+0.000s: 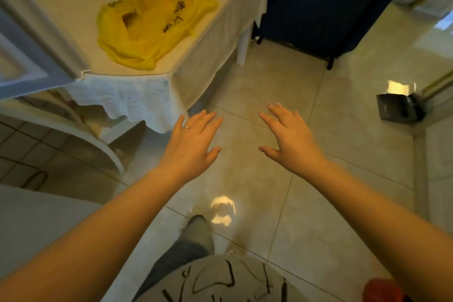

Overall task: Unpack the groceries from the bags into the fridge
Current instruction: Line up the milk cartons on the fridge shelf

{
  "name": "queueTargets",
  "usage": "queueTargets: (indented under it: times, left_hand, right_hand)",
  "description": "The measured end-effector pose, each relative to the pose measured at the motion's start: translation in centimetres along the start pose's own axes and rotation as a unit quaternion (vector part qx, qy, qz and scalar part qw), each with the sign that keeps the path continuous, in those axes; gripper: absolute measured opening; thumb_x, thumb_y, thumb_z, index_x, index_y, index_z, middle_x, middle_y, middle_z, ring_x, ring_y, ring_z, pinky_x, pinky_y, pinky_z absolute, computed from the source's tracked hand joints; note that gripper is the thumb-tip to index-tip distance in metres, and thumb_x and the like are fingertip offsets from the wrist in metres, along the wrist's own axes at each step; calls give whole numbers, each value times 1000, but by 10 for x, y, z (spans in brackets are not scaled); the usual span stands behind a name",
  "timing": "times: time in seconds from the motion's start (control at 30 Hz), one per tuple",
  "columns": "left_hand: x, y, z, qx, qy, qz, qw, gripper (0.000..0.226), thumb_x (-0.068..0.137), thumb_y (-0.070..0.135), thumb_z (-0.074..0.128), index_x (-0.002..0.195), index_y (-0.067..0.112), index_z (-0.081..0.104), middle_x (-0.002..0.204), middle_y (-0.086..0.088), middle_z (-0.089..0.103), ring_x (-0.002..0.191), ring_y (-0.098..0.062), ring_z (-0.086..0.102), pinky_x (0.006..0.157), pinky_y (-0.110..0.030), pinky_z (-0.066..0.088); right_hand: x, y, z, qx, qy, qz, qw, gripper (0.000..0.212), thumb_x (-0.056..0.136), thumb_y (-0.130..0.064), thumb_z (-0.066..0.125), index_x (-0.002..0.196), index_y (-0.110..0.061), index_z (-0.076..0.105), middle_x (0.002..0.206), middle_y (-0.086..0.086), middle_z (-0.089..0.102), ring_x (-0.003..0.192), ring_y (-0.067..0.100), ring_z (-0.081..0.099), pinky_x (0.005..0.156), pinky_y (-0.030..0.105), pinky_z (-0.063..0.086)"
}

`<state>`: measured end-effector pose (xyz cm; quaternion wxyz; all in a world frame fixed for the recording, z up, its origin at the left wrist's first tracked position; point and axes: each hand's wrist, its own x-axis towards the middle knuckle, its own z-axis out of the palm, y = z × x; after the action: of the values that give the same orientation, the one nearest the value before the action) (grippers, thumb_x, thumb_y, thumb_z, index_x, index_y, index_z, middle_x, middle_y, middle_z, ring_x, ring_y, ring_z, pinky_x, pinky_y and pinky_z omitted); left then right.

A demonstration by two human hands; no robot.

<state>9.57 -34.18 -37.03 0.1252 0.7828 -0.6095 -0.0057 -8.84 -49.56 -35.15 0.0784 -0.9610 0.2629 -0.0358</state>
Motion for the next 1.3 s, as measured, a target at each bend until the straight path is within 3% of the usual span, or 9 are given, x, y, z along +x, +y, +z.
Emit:
queueTargets:
  times: [0.33, 0.5, 0.73, 0.83, 1.0, 1.23, 1.3]
  left_hand:
    - [205, -52, 29, 11, -10, -12, 1000, 65, 86, 36, 63, 142, 16, 38, 148, -6, 37, 136, -27, 33, 109, -57, 24]
    - [326, -84, 26, 15, -3, -15, 1000, 65, 89, 39, 58, 145, 18, 32, 150, -4, 34, 139, -25, 29, 112, -53, 17]
    - [456, -114, 28, 32, 16, -23, 999, 65, 78, 30, 72, 136, 11, 46, 139, -13, 47, 128, -32, 44, 104, -58, 30]
    - [507, -134, 39, 32, 39, -52, 997, 66, 74, 29, 75, 132, 11, 50, 135, -15, 51, 125, -34, 48, 100, -59, 34]
    - [598, -157, 51, 48, 48, -133, 989, 65, 78, 34, 70, 135, 13, 47, 140, -14, 47, 128, -33, 45, 101, -59, 35]
    - [696, -172, 49, 53, 42, -244, 967, 67, 81, 36, 68, 140, 17, 42, 144, -11, 42, 133, -30, 40, 105, -57, 28]
    - [715, -180, 45, 65, 49, -271, 959, 66, 81, 37, 67, 139, 17, 43, 143, -11, 43, 131, -31, 41, 104, -56, 30]
  right_hand:
    - [182, 112, -15, -10, 19, -19, 1000, 79, 83, -40, 66, 147, -19, 25, 155, 7, 20, 144, 23, 11, 114, 39, 3]
    - [286, 163, -30, -7, 11, -12, 1000, 80, 83, -41, 65, 147, -20, 23, 155, 7, 20, 144, 23, 10, 114, 40, 3]
    - [408, 228, -43, 15, 0, -35, 999, 80, 83, -40, 65, 147, -19, 23, 156, 7, 18, 145, 23, 9, 115, 42, 3]
    - [469, 259, -41, 19, 0, -63, 998, 79, 82, -40, 67, 147, -18, 26, 155, 7, 21, 144, 24, 12, 115, 43, 4]
    - [583, 317, -47, 42, 15, -154, 987, 77, 72, -29, 79, 137, -8, 44, 143, 17, 41, 135, 34, 35, 108, 58, 27]
    - [732, 379, -68, 48, -12, -261, 964, 81, 72, -28, 79, 140, -13, 40, 147, 13, 37, 138, 33, 30, 108, 56, 30]
    - [769, 380, -72, 53, -27, -282, 957, 78, 74, -28, 77, 141, -12, 39, 148, 14, 35, 139, 33, 27, 111, 54, 24]
